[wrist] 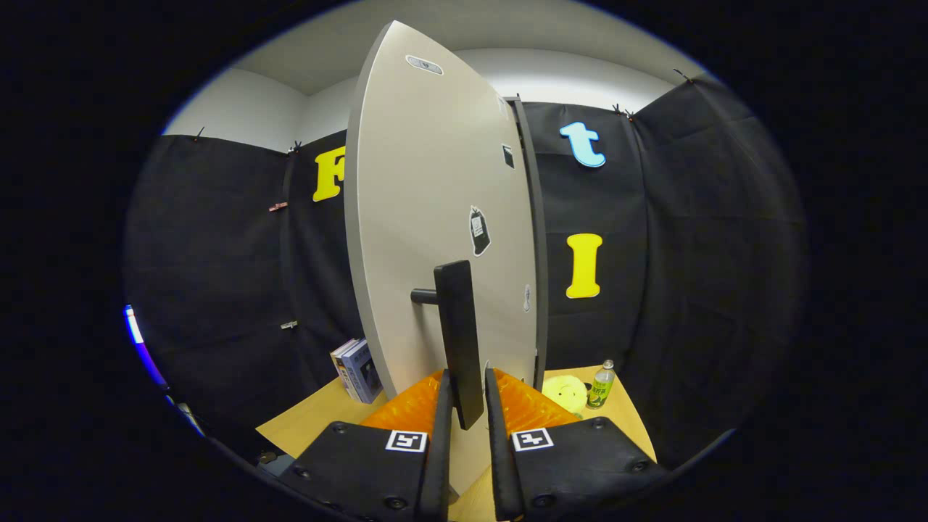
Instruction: Open the shoe cabinet door, grab the shoes and put them into the shoe cabinet, then close the shoe cabinet door.
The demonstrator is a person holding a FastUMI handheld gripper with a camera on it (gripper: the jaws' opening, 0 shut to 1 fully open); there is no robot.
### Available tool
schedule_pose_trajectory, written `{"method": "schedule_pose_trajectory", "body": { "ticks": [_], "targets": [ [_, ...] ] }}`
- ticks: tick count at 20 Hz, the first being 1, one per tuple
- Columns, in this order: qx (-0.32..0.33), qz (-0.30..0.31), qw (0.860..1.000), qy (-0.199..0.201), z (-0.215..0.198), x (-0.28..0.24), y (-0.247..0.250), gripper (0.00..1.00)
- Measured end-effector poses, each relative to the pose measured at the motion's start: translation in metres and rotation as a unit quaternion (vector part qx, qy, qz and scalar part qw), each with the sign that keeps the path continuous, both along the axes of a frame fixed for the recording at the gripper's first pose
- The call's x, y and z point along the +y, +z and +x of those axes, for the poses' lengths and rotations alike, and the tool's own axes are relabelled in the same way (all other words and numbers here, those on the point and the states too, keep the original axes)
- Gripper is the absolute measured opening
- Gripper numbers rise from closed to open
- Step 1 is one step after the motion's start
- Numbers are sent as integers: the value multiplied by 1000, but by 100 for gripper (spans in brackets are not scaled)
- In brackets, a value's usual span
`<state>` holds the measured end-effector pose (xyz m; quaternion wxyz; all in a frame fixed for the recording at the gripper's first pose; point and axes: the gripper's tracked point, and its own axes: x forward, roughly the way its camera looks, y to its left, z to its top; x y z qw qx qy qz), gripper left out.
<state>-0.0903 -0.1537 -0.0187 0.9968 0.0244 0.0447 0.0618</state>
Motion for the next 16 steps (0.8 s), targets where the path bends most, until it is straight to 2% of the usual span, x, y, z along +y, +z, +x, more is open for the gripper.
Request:
{"method": "schedule_pose_trajectory", "body": {
  "ticks": [10, 13, 16],
  "targets": [
    [-50, -9, 996, -79, -39, -31, 28, 26],
    [-41, -15, 996, -83, -46, -32, 17, 26],
    [-27, -12, 997, -64, -52, -14, -1, 26]
  ]
}}
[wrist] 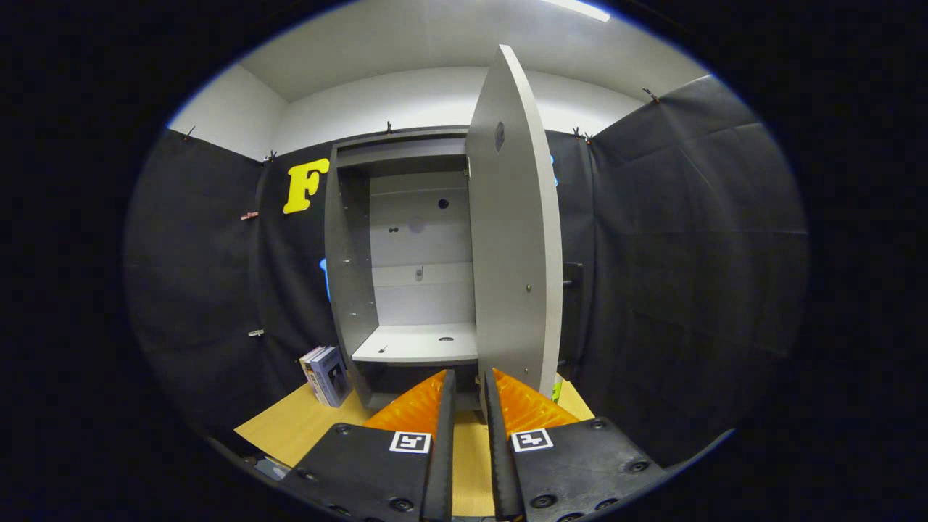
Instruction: Open the shoe cabinet door, grab the shoes and put them into the shoe cabinet, then close the shoe cabinet door.
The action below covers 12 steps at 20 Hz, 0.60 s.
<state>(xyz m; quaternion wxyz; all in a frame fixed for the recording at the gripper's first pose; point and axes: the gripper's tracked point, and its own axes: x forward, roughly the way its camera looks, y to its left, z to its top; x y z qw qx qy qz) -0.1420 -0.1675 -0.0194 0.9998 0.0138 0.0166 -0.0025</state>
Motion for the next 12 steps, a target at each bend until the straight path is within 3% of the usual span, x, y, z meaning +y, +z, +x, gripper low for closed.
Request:
{"method": "schedule_pose_trajectory", "body": {
  "ticks": [7, 12],
  "targets": [
    [47, 3, 997, 68, 18, 68, -80, 26],
    [90, 24, 992, 82, 41, 108, -154, 26]
  ]
}}
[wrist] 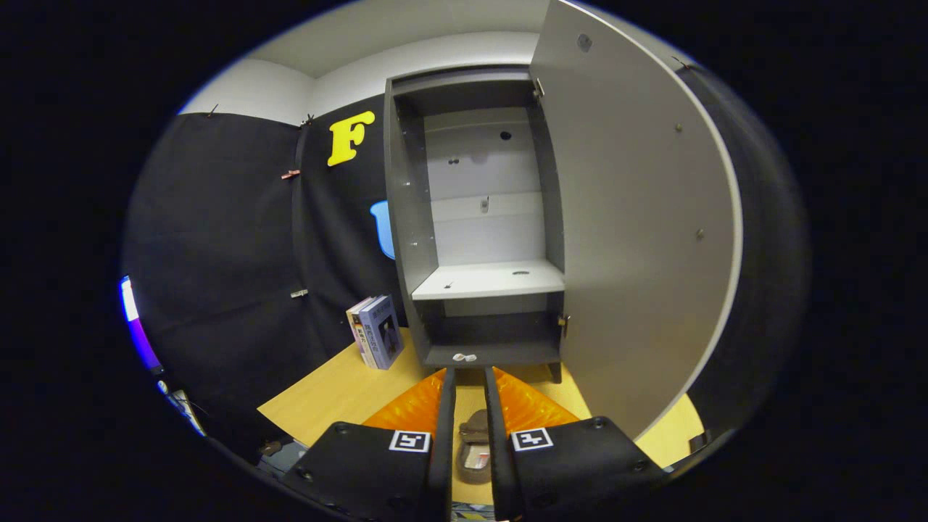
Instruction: Open the shoe cabinet door, grab the shoes and put them into the shoe cabinet, then close the shoe cabinet door.
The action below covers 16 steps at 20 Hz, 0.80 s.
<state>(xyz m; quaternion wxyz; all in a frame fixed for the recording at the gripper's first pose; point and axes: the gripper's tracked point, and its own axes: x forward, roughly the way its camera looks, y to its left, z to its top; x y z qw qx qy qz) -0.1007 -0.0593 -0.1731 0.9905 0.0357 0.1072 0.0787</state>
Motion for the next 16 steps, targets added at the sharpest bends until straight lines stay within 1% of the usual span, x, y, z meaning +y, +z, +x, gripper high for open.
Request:
{"method": "schedule_pose_trajectory", "body": {
  "ticks": [4, 7, 9, 11, 13, 14, 16],
  "targets": [
    [53, 0, 998, -15, 22, 13, -72, 26],
    [102, -1, 995, -24, 32, 22, -134, 26],
    [133, -1, 991, -32, 36, 23, -174, 26],
    [175, -4, 984, -42, 34, 23, -216, 26],
    [198, -2, 979, -51, 38, 23, -248, 26],
    [204, 1, 977, -53, 41, 23, -261, 23],
    [219, 5, 974, -56, 45, 26, -285, 24]
  ]
}}
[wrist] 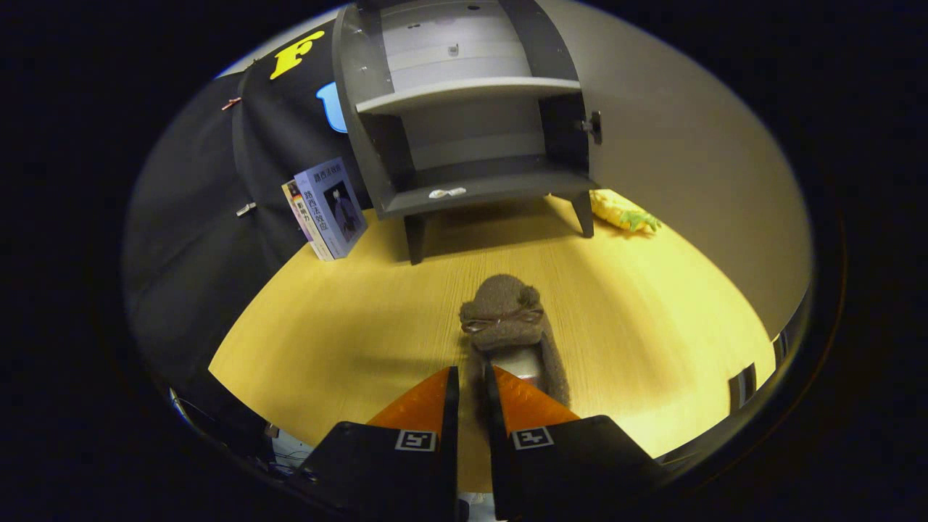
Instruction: Open the shoe cabinet door, grab the shoes and put them into the shoe cabinet, then close the shoe cabinet door.
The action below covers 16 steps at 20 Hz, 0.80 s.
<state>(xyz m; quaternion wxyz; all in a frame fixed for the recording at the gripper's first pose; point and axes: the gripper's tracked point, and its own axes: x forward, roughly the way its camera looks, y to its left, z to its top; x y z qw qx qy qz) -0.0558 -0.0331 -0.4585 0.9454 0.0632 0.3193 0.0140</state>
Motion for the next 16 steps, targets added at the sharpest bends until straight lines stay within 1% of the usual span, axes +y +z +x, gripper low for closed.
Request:
{"method": "schedule_pose_trajectory", "body": {
  "ticks": [2, 10, 16],
  "targets": [
    [9, -6, 1000, -6, 4, -4, -13, 24],
    [23, -33, 999, -11, 30, -3, -39, 24],
    [14, -44, 999, -18, 46, -3, -41, 24]
  ]
}}
